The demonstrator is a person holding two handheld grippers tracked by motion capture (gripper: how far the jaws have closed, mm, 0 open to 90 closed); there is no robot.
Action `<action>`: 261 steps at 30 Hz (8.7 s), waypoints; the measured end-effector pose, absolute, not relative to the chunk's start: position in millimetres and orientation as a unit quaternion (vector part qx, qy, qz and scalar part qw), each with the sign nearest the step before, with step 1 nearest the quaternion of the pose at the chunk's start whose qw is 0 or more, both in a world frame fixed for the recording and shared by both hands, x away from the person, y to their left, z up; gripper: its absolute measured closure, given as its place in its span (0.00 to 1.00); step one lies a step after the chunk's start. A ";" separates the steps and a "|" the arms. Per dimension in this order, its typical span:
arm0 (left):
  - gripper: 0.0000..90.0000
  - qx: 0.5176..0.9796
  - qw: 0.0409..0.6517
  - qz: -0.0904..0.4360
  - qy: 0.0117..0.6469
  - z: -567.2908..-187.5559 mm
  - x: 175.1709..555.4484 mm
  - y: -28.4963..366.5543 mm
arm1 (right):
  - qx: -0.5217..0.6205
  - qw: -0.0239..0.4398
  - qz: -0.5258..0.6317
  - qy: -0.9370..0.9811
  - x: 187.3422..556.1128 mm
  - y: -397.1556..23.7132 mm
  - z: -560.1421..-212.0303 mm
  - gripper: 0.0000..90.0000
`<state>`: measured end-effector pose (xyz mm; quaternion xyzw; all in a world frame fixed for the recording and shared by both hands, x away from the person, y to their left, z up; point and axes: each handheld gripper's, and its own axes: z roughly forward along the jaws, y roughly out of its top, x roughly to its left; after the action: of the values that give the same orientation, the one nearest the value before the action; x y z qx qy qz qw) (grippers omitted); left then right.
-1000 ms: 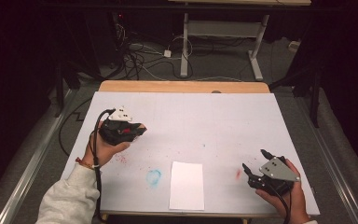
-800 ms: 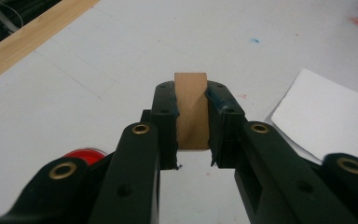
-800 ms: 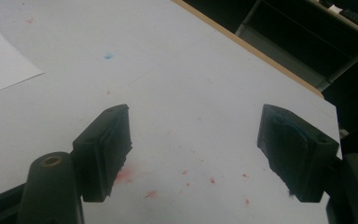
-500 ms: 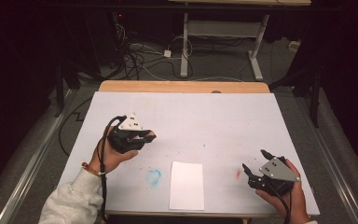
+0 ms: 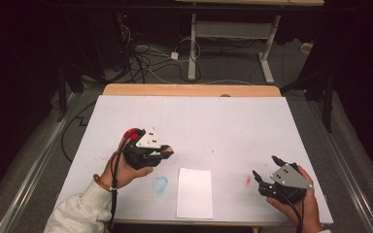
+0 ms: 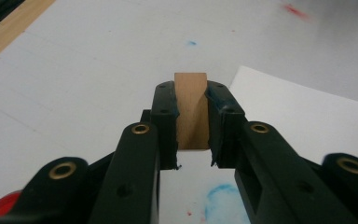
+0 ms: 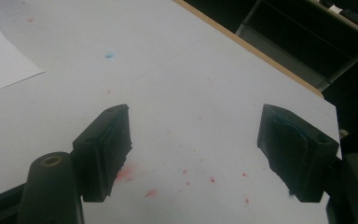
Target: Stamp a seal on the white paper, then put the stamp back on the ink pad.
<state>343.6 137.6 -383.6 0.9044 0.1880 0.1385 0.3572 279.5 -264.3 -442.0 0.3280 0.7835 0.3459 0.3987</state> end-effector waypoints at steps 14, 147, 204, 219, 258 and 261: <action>0.82 0.922 0.344 0.109 0.140 -396.7 322.4 110.0 | 0.326 0.398 0.346 0.785 279.1 -263.6 -442.1 0.29; 0.81 0.931 0.333 0.067 0.135 -419.5 325.9 94.8 | 0.320 0.396 0.342 0.790 283.2 -262.0 -443.0 0.29; 0.81 0.862 0.320 0.128 0.373 -426.3 427.9 231.5 | 0.321 0.389 0.334 0.796 280.0 -260.1 -447.6 0.29; 0.81 0.860 0.283 0.106 0.412 -451.0 454.7 240.3 | 0.319 0.381 0.335 0.801 281.1 -259.7 -450.4 0.29; 0.41 0.812 0.379 0.202 0.395 -422.5 430.9 240.6 | 0.313 0.398 0.340 0.793 276.9 -261.7 -445.5 0.29; 0.36 0.808 0.395 0.213 0.383 -418.0 424.6 238.1 | 0.312 0.397 0.342 0.793 276.4 -261.0 -444.9 0.29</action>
<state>424.6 238.1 -418.0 0.8076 0.3828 0.2129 0.3948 276.4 -261.0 -444.9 0.3118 0.7929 0.3418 0.3966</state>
